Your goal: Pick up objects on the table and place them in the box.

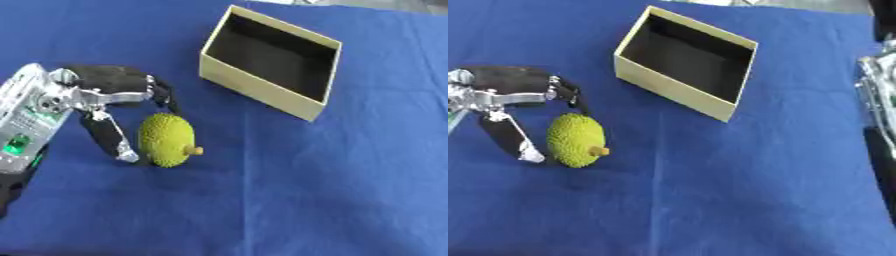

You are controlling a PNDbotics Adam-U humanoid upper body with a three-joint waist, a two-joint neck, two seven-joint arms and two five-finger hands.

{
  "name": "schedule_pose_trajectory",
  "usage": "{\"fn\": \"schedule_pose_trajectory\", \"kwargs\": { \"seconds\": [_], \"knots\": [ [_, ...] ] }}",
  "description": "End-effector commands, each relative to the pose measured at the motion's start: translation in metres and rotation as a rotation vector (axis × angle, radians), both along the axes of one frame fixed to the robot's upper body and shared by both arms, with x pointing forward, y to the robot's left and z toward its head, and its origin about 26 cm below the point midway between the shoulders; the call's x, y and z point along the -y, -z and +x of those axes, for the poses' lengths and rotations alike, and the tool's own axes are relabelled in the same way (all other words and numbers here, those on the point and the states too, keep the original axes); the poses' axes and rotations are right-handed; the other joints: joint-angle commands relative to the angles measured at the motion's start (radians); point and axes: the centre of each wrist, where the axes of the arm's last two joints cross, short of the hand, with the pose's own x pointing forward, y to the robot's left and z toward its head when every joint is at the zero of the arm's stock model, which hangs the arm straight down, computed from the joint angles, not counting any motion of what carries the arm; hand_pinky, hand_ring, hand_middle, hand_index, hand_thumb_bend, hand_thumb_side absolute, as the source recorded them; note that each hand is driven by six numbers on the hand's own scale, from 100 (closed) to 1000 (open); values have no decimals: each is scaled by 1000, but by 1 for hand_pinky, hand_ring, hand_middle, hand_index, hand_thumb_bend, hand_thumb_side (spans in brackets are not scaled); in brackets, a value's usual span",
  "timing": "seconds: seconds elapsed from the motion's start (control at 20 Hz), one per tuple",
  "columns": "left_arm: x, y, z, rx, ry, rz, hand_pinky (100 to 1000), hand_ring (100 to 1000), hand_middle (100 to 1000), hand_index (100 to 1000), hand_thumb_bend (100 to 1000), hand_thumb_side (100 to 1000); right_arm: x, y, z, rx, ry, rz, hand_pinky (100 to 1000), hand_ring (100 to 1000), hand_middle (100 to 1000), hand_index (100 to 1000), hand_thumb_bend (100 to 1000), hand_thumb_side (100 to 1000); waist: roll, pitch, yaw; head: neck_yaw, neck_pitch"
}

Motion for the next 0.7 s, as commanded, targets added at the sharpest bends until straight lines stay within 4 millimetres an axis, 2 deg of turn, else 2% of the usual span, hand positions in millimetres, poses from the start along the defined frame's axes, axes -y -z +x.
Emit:
{"fn": "schedule_pose_trajectory", "kwargs": {
  "seconds": [0.05, 0.35, 0.45, 0.7],
  "knots": [
    [1, -5, -2, 29, 5, 2, 819, 740, 718, 800, 554, 160, 2, -8, -4, 31, 3, -1, 746, 661, 604, 736, 369, 664, 4, -22, 0, -1, -4],
    [3, -2, -2, 38, 9, 9, 799, 716, 690, 767, 544, 138, 2, -8, -4, 30, 3, 1, 746, 661, 604, 736, 369, 664, 4, -22, 0, -1, -5],
    [4, -1, -2, 42, 10, 11, 771, 684, 657, 737, 525, 100, 2, -8, -4, 30, 4, 3, 746, 661, 604, 736, 369, 663, 3, -22, 0, 0, -5],
    [7, 0, -2, 73, 14, -3, 690, 594, 573, 661, 468, 100, 3, -7, -4, 27, 6, 7, 746, 661, 603, 736, 370, 663, 3, -23, 0, -1, -4]
  ]
}}
